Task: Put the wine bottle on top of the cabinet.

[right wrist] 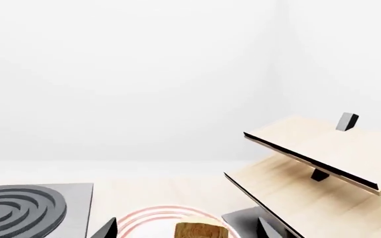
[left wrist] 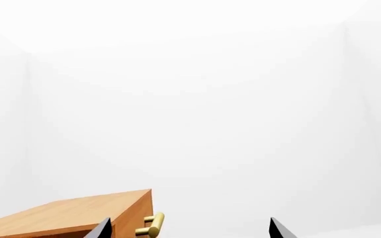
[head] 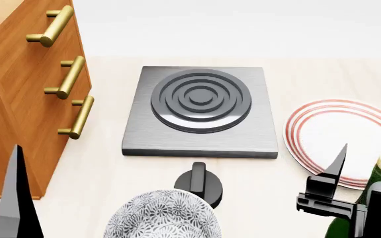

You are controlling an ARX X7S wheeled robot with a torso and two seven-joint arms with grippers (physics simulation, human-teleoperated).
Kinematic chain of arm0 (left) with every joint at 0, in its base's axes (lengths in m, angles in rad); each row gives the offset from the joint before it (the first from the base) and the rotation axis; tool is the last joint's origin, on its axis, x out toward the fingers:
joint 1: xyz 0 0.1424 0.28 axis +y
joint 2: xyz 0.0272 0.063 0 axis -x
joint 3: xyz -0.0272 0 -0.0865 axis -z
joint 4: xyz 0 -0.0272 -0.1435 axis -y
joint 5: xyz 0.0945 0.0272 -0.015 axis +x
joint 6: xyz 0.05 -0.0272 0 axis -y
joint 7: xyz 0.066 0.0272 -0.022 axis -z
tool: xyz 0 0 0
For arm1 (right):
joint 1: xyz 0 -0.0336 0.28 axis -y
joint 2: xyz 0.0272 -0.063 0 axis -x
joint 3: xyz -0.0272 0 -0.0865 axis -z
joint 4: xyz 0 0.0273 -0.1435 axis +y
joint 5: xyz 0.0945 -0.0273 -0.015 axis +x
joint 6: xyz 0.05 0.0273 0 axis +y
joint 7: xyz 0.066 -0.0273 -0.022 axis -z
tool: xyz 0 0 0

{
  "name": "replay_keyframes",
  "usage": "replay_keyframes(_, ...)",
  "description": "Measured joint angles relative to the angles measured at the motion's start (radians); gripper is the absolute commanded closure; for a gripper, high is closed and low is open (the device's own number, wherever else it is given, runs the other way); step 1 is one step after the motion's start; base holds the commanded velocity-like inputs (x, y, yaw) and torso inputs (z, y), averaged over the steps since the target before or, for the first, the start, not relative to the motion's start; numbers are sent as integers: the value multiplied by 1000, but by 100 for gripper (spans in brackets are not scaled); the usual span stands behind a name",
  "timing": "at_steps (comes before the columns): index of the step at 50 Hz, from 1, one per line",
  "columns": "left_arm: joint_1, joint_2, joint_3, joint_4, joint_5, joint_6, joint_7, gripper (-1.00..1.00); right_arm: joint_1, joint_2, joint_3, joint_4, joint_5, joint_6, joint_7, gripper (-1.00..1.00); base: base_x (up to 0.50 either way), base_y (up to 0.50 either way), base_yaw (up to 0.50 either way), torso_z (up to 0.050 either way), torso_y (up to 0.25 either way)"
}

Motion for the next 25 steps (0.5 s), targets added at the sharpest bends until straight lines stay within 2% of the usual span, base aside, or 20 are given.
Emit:
replay_keyframes(9,-2,0,4,-1,-1,0,-2,-100,-18,3,4,9,-2,-17,3,-100,0,0,0,0,0)
replay_keyframes(10,-2,-1,4,-1,0,1,-2,-100,-20,3,4,10,-3,-19,3,100,0,0,0,0,0)
replay_keyframes(25,-6,0,11,-3,1,2,-4,-100,-34,-2,11,18,-15,-49,-3,100,0,0,0,0,0)
